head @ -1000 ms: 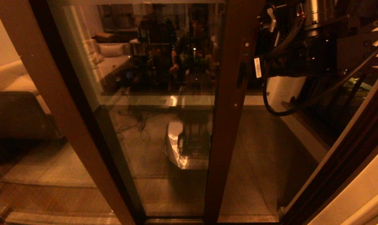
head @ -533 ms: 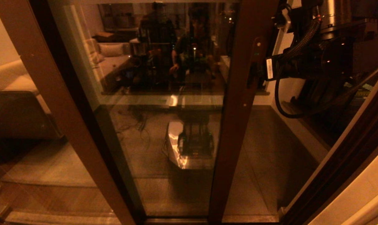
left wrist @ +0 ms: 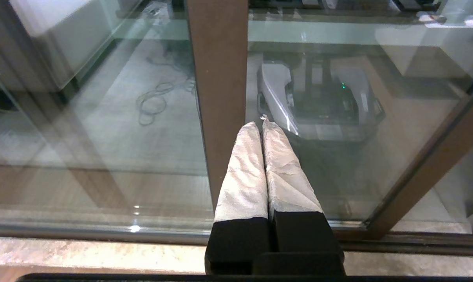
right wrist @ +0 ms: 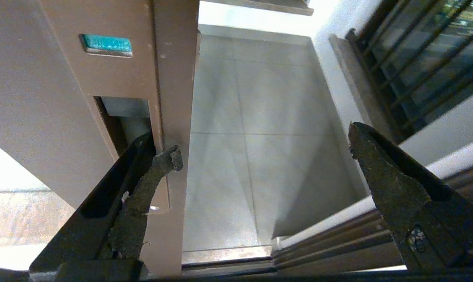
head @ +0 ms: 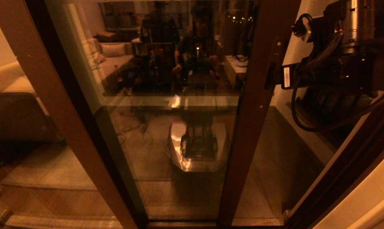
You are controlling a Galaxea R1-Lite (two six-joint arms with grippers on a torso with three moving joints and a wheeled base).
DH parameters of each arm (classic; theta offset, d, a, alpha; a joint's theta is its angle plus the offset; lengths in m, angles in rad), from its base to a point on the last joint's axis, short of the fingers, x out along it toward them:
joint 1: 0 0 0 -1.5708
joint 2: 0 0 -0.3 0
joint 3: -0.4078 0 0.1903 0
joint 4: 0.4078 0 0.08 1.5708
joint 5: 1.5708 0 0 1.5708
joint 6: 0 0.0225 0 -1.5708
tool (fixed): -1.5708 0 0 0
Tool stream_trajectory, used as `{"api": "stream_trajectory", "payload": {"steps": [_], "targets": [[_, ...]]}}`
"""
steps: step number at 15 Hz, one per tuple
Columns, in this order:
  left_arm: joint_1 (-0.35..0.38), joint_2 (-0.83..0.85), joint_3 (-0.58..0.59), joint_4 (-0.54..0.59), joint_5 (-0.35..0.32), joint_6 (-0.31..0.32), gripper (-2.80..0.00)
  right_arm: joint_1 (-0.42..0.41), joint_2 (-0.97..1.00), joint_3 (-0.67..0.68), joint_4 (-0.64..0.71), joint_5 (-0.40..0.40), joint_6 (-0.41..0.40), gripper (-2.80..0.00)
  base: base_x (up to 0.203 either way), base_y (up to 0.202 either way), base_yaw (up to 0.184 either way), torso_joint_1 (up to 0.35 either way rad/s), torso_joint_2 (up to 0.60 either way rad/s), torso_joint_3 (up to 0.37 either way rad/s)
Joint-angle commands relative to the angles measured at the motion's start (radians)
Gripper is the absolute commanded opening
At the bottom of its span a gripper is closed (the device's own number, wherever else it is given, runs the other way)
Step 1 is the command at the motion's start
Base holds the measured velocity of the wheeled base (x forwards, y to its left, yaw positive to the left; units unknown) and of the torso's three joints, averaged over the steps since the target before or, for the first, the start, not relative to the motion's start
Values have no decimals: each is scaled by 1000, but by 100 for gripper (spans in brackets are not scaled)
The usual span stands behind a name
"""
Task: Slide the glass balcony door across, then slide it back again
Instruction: Close the slid door
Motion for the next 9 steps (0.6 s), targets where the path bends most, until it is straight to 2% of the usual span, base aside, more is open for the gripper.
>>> {"api": "stream_trajectory", "payload": {"steps": [1,9], "targets": [[0,-1,0,0,0,0,-280,-17,-19,10,0,6,0,0,0,0,0,0,0,0],[0,0,0,0,0,0,-280,-109,-11,10,-2,13,-3,0,0,0,0,0,0,0]]}}
